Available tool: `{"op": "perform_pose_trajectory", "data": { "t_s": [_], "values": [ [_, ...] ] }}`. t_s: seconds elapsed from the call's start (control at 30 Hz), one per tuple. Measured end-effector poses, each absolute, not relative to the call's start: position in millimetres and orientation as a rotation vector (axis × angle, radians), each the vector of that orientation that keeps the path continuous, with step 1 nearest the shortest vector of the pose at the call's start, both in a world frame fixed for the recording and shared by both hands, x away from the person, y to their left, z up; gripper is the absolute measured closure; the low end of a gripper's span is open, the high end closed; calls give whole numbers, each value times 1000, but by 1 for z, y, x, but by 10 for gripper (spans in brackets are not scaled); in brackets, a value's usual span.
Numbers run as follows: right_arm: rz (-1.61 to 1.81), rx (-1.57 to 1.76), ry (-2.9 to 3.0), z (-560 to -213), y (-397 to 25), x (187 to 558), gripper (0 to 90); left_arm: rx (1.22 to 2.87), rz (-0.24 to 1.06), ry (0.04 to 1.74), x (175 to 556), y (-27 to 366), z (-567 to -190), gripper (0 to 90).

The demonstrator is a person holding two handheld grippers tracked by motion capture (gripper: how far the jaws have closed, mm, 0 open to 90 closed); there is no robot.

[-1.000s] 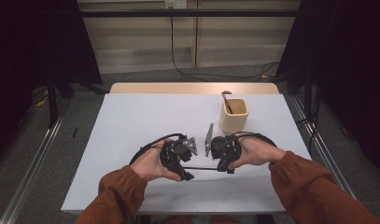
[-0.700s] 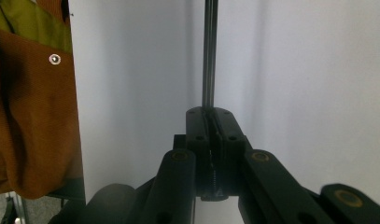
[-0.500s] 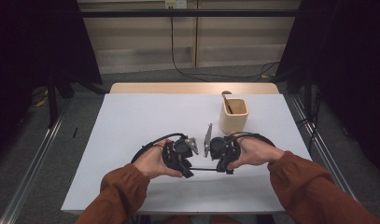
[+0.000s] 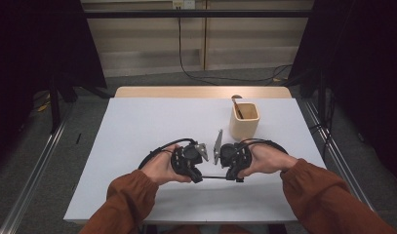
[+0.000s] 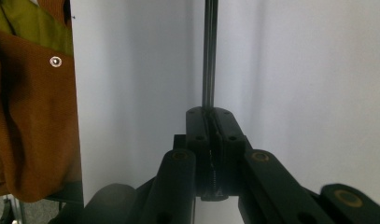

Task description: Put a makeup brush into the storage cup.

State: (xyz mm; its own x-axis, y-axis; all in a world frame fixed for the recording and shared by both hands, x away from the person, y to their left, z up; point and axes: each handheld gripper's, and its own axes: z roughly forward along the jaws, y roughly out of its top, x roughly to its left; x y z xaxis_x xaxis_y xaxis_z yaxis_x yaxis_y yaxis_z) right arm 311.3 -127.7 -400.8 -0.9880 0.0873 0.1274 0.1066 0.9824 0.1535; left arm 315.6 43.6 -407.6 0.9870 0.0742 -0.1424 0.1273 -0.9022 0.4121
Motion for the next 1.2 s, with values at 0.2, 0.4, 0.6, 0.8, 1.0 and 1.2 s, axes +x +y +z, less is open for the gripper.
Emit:
{"op": "perform_pose_trajectory", "data": {
  "t_s": [0.2,0.4,0.6,0.8,1.0,1.2],
  "values": [
    [-241,-150,-3008,-400,-129,312,861,2702,-174,138,318,45,-409,816],
    [-245,-145,-3010,-401,-130,312,860,2698,-193,145,317,42,-411,833],
    [-253,-122,-3012,-402,-132,313,852,2706,-203,104,317,42,-411,850],
    [-297,-136,-3029,-402,-135,313,842,2695,-219,92,318,42,-412,858],
    [-326,-188,-3008,-404,-138,316,792,2692,-202,102,319,43,-412,858],
    [-361,-210,-3005,-404,-139,317,678,2668,-213,133,318,43,-412,859]
  ]
}}
